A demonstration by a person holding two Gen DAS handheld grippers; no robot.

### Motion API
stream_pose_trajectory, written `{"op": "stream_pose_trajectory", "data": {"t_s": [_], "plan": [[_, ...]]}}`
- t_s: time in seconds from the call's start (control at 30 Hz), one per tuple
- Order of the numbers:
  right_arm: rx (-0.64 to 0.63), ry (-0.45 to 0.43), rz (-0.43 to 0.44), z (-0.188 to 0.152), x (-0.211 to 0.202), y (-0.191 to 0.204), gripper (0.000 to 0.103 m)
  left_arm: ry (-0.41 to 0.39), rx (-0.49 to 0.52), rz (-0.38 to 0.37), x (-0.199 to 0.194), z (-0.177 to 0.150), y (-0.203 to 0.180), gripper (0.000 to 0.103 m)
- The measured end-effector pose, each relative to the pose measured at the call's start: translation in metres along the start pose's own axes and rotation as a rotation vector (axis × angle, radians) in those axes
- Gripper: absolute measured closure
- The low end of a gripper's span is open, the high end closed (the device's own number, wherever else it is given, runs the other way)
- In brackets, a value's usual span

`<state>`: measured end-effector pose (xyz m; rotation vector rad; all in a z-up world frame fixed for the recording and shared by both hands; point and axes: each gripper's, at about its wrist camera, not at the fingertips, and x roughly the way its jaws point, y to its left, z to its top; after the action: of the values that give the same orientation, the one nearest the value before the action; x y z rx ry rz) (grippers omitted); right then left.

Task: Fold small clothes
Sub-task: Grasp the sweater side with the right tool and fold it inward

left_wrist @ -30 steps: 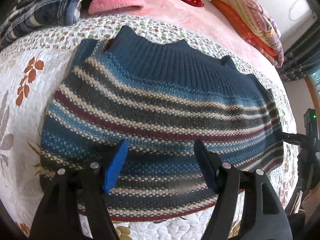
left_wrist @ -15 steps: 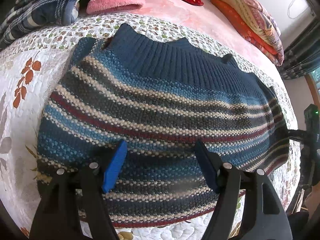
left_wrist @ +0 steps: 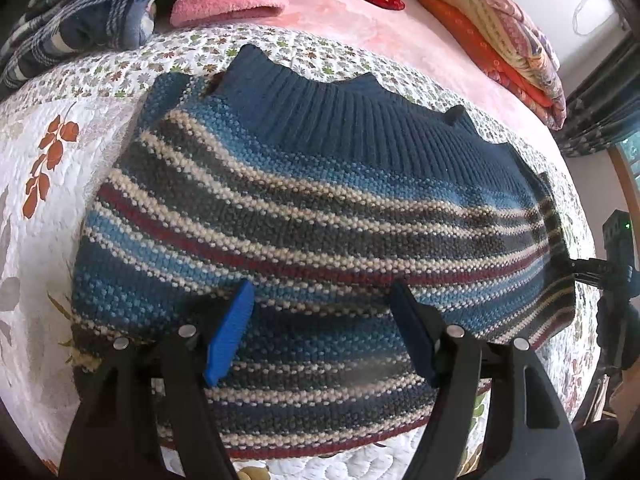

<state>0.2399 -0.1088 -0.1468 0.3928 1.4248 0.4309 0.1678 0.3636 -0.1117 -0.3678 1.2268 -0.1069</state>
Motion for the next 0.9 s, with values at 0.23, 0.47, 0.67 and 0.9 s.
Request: {"op": "stream_pose_trajectory", "data": {"t_s": [0.23, 0.47, 0.67, 0.9], "plan": [[0.024, -0.021, 0.003, -0.001, -0.006, 0.016, 0.078, 0.005, -0.015, -0.008, -0.001, 0.002, 0.000, 0.032], [-0.102, -0.078, 0.103, -0.002, -0.041, 0.100, 0.079, 0.009, -0.060, -0.048, -0.006, 0.007, 0.007, 0.032], [-0.264, -0.023, 0.071, -0.004, -0.027, 0.181, 0.079, -0.028, -0.092, -0.087, -0.023, 0.017, 0.012, 0.033], [-0.396, 0.059, -0.055, -0.013, 0.017, 0.239, 0.079, -0.075, -0.121, -0.122, -0.039, 0.027, 0.015, 0.033]]}}
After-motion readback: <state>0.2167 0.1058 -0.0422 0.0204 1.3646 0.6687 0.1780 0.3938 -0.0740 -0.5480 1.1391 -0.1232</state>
